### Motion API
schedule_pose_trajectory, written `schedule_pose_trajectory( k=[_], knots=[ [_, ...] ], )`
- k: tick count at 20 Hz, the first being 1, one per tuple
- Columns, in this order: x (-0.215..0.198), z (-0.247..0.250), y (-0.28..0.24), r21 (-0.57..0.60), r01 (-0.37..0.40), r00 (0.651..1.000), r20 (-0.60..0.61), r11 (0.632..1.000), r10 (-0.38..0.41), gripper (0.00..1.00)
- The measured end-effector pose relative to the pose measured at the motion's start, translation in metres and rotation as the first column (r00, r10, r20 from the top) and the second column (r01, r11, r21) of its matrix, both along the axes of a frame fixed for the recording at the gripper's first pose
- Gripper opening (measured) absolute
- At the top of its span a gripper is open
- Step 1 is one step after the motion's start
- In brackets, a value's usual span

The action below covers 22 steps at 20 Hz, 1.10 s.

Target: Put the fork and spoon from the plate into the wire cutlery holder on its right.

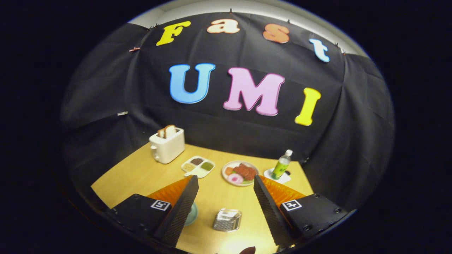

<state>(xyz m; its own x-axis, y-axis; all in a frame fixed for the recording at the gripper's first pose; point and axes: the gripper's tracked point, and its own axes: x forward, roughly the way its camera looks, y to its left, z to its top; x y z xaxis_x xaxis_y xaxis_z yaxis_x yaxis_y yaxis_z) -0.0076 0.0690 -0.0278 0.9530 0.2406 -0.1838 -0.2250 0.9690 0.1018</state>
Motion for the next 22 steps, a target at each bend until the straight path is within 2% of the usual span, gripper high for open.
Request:
schedule_pose_trajectory(
  k=[1, 3, 6, 7, 9, 13, 15, 16, 18, 19, 22],
  knots=[
    [-0.005, -0.009, 0.021, 0.034, -0.058, 0.996, -0.061, 0.998, 0.060, 0.98],
    [-0.011, -0.031, 0.053, 0.096, -0.127, 0.976, -0.168, 0.987, 0.142, 0.98],
    [-0.021, -0.088, 0.094, 0.151, -0.148, 0.908, -0.371, 0.977, 0.195, 0.98],
    [-0.023, -0.107, 0.103, 0.156, -0.140, 0.883, -0.428, 0.978, 0.194, 0.98],
    [-0.023, -0.137, 0.123, 0.167, -0.123, 0.833, -0.518, 0.978, 0.193, 0.91],
    [-0.011, -0.187, 0.155, 0.114, -0.099, 0.784, -0.603, 0.989, 0.148, 0.90],
    [-0.006, -0.210, 0.168, 0.099, -0.075, 0.753, -0.647, 0.992, 0.121, 0.82],
    [-0.002, -0.222, 0.174, 0.088, -0.060, 0.739, -0.665, 0.994, 0.103, 0.72],
    [0.004, -0.243, 0.182, 0.062, -0.034, 0.714, -0.697, 0.997, 0.068, 0.61],
    [0.005, -0.252, 0.187, 0.057, -0.025, 0.699, -0.713, 0.998, 0.058, 0.58],
    [0.009, -0.279, 0.191, 0.012, 0.000, 0.658, -0.753, 1.000, 0.009, 0.58]
  ],
)
